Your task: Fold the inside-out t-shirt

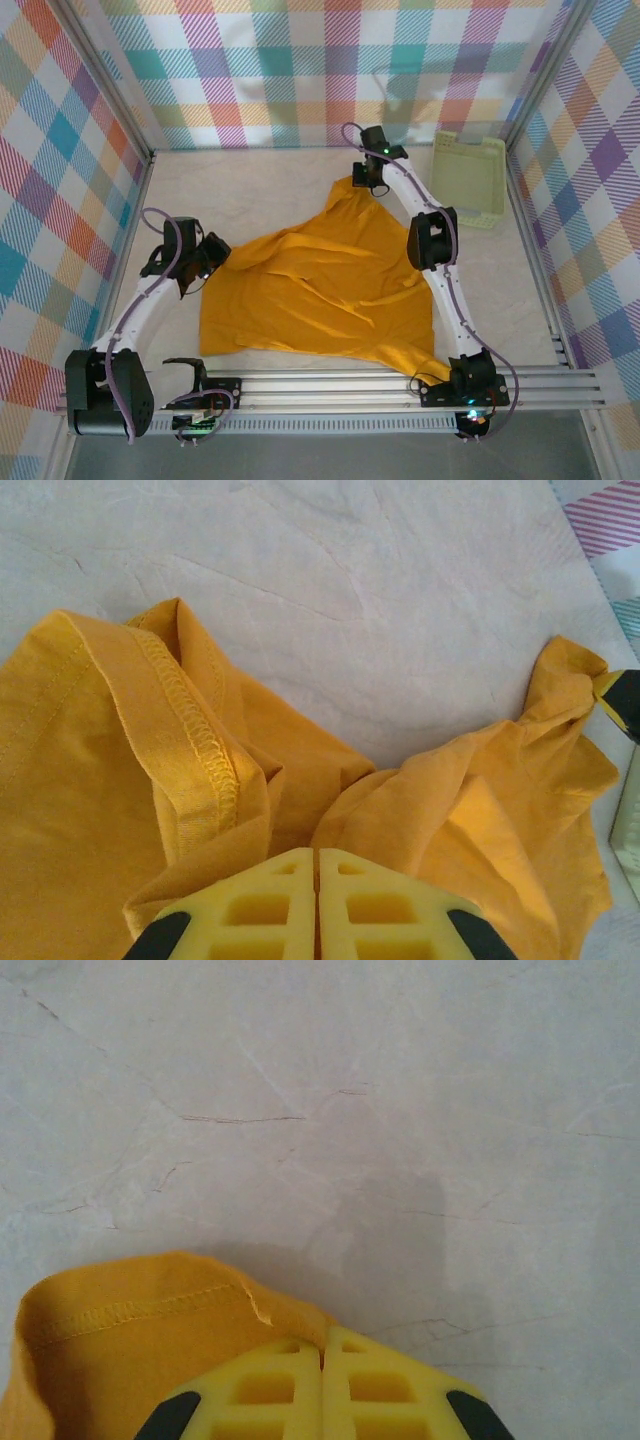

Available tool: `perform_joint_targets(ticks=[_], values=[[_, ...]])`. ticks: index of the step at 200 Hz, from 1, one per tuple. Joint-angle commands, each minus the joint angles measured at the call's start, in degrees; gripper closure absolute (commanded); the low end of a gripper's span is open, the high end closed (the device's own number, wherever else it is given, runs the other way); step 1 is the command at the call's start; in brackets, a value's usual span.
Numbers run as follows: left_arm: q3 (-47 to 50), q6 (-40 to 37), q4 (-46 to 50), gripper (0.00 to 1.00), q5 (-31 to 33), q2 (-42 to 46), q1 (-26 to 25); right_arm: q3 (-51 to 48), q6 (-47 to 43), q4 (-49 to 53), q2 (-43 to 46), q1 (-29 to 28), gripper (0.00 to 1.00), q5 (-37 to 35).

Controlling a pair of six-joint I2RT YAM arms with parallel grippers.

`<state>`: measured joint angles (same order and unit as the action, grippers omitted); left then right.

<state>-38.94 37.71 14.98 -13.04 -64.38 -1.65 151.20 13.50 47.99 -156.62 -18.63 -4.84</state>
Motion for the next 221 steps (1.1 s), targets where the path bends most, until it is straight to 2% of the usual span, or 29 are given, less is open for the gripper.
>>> perform_joint_targets(ticks=[1,24,57,95,108,124,149,162,177,190,209,221], values=[[1.15,-0.85,0.48,0.92,-1.02,3.66,-0.53,-2.00,1.53,1.44,11.61,0.70,1.00,-0.93],[3.20,-0.71,2.49,0.91,-0.74,7.65,-1.13,-15.78,4.90,-1.25,25.45,1.98,1.00,-1.13],[6.83,-0.34,5.94,0.91,0.19,10.66,-2.40,-45.73,7.71,-10.58,48.05,2.43,1.00,0.62],[12.01,1.61,10.16,0.88,2.44,12.90,-3.16,-74.72,13.96,-15.06,69.35,2.55,1.00,-0.95],[14.25,2.79,10.77,0.85,2.43,14.16,-3.17,-83.44,16.62,-16.08,76.24,2.80,1.00,-1.42],[16.52,4.14,11.81,0.74,2.44,15.04,-3.36,-92.86,18.74,-16.14,83.11,3.24,1.00,-1.25],[16.51,3.80,15.48,0.64,4.72,16.13,-3.43,-102.70,20.91,-13.83,91.30,5.19,1.00,-2.89],[14.81,2.82,17.56,0.63,6.34,17.02,-3.36,-106.25,21.17,-13.85,93.87,6.91,1.00,-2.47],[12.32,0.94,17.29,0.62,5.21,17.22,-4.47,-108.00,21.06,-14.39,95.28,7.97,1.00,-0.86],[8.23,-0.19,21.25,0.60,9.93,15.50,-9.52,-108.10,21.04,-15.06,95.34,8.04,1.00,0.23],[3.18,0.24,27.39,0.55,19.96,11.83,-20.85,-107.11,21.21,-16.08,94.55,8.00,1.00,1.76],[1.57,1.83,30.45,0.50,25.20,9.42,-25.86,-106.54,21.36,-16.57,94.05,8.00,1.00,2.19]])
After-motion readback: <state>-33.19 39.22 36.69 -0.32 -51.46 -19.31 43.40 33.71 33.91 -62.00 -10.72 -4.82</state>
